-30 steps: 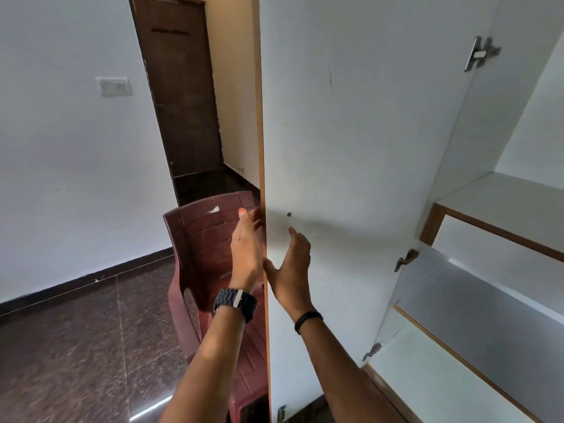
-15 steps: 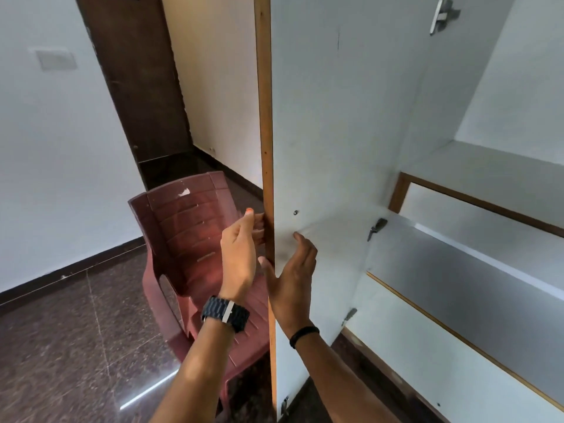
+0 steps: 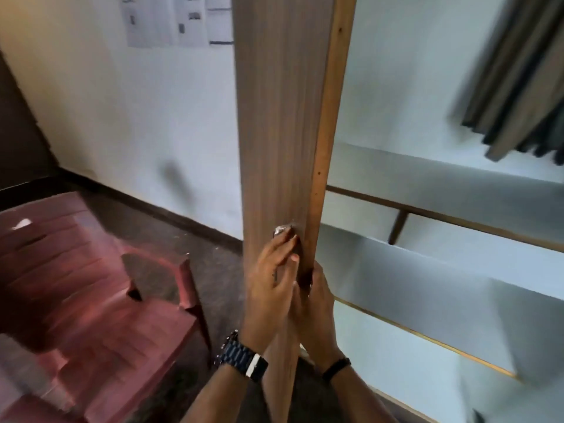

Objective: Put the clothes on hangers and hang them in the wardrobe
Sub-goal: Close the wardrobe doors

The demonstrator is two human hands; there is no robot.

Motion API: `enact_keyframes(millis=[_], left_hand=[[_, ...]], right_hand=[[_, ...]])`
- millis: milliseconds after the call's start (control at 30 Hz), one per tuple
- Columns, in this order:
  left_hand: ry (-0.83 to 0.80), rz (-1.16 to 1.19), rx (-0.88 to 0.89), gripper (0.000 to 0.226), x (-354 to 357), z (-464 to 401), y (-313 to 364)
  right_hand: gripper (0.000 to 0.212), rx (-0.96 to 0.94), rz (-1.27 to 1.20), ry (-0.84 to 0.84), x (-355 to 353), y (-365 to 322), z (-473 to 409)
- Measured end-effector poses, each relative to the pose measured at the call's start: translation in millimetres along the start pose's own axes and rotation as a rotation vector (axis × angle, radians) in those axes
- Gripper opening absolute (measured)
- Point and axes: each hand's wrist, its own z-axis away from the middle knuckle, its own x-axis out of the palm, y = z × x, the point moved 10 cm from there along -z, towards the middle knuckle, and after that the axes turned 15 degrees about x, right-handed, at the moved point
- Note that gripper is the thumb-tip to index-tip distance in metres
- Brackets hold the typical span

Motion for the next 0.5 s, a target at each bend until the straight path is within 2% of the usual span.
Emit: enact_keyframes(millis=[133, 267, 400, 500], left_hand=[[-0.231, -0.294, 0.191, 0.048, 100.2, -21.8, 6.9], [-0.374, -0.639, 0.346, 0.054, 173.8, -55.3, -6.3], [-0.460, -0.726, 0.491, 0.057, 236.6, -83.3, -26.9], [-0.481, -0.689, 0.490, 0.070, 269.5, -104.9, -50.3]], right_hand=[[0.038, 0.014, 0.047, 0.073, -80.9, 22.1, -52.3], [0.032, 0.025, 0.092, 0.094, -141.6, 36.4, -111.4], [0.031, 0.069, 0.127, 0.099, -179.0, 45.8, -166.6], [0.032, 0.099, 0.132, 0.141, -200.1, 51.6, -202.0]])
